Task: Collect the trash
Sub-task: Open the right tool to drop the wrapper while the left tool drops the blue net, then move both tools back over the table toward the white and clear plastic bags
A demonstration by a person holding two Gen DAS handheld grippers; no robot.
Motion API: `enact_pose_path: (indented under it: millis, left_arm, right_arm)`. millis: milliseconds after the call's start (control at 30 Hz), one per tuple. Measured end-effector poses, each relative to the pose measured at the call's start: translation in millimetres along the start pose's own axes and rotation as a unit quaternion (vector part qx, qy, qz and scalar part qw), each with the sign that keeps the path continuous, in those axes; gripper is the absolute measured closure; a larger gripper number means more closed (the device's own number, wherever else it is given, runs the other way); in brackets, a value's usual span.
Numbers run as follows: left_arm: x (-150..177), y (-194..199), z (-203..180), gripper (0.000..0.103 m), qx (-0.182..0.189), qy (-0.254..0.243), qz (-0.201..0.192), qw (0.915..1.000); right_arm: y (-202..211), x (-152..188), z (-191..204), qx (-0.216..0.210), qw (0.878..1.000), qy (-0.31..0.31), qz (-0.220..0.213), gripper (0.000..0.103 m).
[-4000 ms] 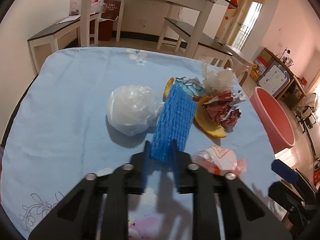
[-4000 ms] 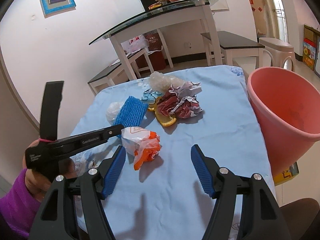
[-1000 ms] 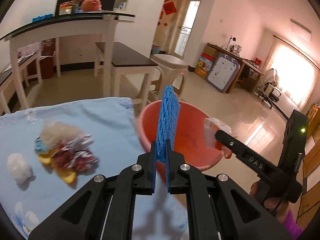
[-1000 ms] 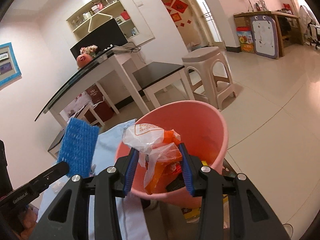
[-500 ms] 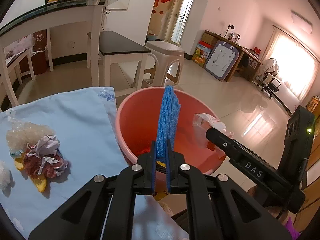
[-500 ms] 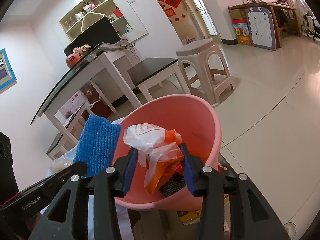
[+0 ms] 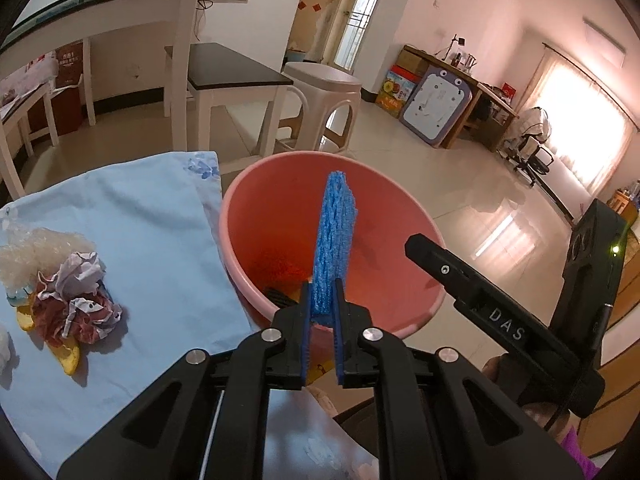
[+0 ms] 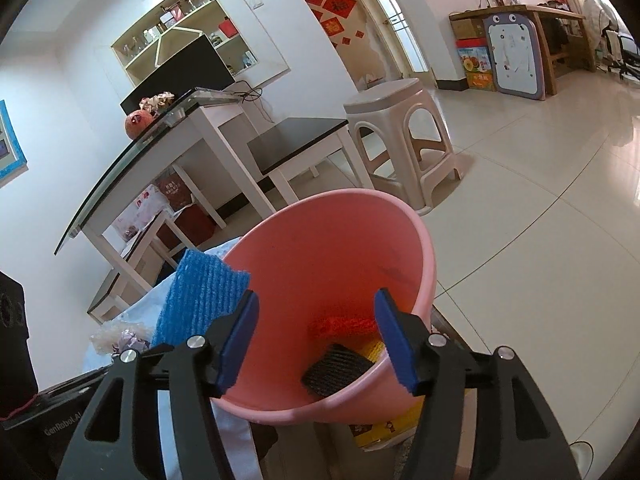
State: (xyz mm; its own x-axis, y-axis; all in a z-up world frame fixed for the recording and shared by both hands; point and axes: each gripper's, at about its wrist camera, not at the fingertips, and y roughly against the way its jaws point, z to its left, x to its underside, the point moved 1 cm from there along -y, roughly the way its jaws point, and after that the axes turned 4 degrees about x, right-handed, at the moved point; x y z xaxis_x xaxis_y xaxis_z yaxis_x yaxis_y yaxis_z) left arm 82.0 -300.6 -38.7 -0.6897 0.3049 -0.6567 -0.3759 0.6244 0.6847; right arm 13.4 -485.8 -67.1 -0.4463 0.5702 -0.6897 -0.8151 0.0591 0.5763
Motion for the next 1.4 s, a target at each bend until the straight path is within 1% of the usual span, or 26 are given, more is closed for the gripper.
enact_pose_path:
  millis: [33, 100, 300, 533, 767, 1000, 1067, 1167, 1300, 1400]
  left_arm:
    - [0.3, 0.7, -0.2, 0.075, 0.005, 0.002, -0.001, 1.0000]
    - [0.6, 3.2, -0.6, 0.066, 0.012, 0.004, -0.006, 0.9999]
    - [3.0, 10.0, -3.4, 0.066, 0.018, 0.003, -0.014, 0.9997]
    - [11.1, 33.8, -9.1, 0.066, 0.014, -0.007, -0.035, 0.9993]
    - [28.5, 72.0, -3.2, 0.066, -0.012, -0.019, -0.065, 0.9976]
    - [53.6, 114.2, 19.3, 0.066, -0.030, 0.000, -0.090, 0.9955]
    - [60.2, 126.7, 27.8, 0.066, -0.040, 0.003, -0.098, 0.9944]
    - [73.7, 148.1, 43.1, 0.066, -0.067, 0.011, -0.115, 0.9911]
    - [90.7, 169.1, 70.3, 0.066, -0.092, 0.032, -0.119, 0.9881]
    - [101.3, 180.7, 91.9, 0.066, -0.103, 0.053, -0.119, 0.9861]
  right_arm:
    - [1.8, 0.7, 1.3, -0.001, 1.000, 0.000, 0.000, 0.044]
    - [4.9, 0.8, 3.6, -0.004, 1.000, 0.001, -0.003, 0.044]
    - [13.9, 4.3, 6.4, -0.006, 1.000, 0.008, -0.005, 0.044]
    - [33.2, 6.9, 18.0, -0.008, 1.000, 0.019, -0.013, 0.044]
    - [59.8, 14.3, 43.6, -0.018, 0.999, 0.039, -0.023, 0.044]
    - [78.4, 35.1, 82.5, -0.029, 0.997, 0.076, -0.018, 0.044]
    - [80.4, 41.4, 93.6, -0.033, 0.996, 0.085, -0.014, 0.044]
    - [82.7, 52.7, 110.2, -0.039, 0.994, 0.098, -0.007, 0.044]
    - [79.5, 67.9, 136.0, -0.051, 0.992, 0.119, 0.006, 0.044]
    - [75.8, 77.3, 154.3, -0.060, 0.989, 0.133, 0.012, 0.044]
